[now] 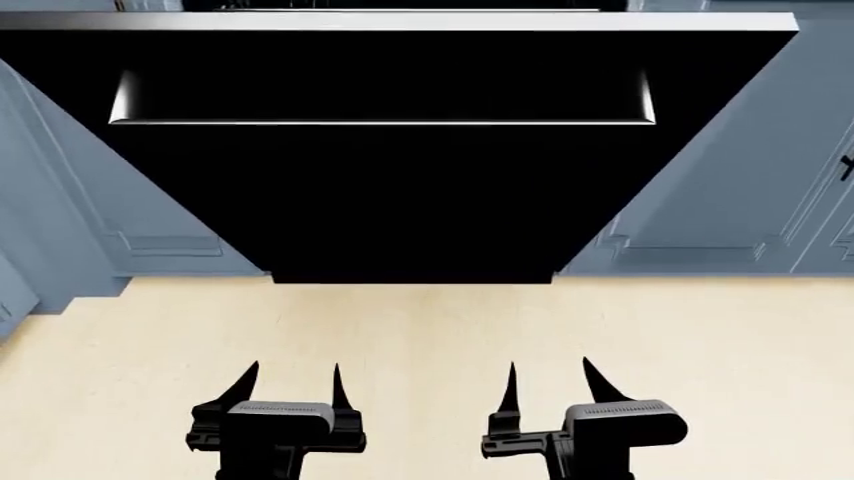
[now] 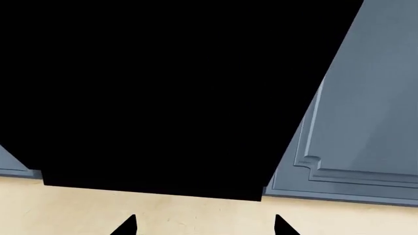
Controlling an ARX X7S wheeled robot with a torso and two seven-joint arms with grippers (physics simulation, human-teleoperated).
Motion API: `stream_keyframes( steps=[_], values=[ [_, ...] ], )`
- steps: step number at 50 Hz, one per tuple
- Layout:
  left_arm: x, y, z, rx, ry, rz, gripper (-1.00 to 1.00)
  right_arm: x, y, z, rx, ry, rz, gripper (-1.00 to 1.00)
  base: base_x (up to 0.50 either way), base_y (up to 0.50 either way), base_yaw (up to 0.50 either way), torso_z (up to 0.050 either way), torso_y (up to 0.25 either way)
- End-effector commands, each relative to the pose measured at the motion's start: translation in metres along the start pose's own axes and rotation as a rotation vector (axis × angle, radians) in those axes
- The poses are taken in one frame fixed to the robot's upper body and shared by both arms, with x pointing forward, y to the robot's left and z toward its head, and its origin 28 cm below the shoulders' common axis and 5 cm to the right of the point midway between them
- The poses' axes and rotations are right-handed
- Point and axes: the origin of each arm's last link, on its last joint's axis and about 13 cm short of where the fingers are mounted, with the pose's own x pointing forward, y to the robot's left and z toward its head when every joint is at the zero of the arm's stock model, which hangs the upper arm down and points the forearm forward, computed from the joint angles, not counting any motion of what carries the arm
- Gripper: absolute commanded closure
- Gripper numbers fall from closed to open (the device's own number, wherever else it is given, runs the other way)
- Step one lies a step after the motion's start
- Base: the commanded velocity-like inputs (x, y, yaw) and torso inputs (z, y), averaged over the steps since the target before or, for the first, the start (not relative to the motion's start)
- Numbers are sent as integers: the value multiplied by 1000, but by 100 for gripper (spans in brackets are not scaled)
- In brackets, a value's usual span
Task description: Close the dishwasher door
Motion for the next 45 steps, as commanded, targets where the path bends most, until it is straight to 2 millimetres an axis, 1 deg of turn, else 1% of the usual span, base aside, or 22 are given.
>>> stream_keyframes(
  steps=[1, 45],
  values=[
    [0, 0, 0, 1, -1, 0, -100, 1, 0, 0, -1, 0, 0, -100, 129, 0, 0, 0, 0],
    [0, 0, 0, -1, 0, 2, -100, 0, 0, 0, -4, -3, 2, -100, 134, 0, 0, 0, 0]
  ],
)
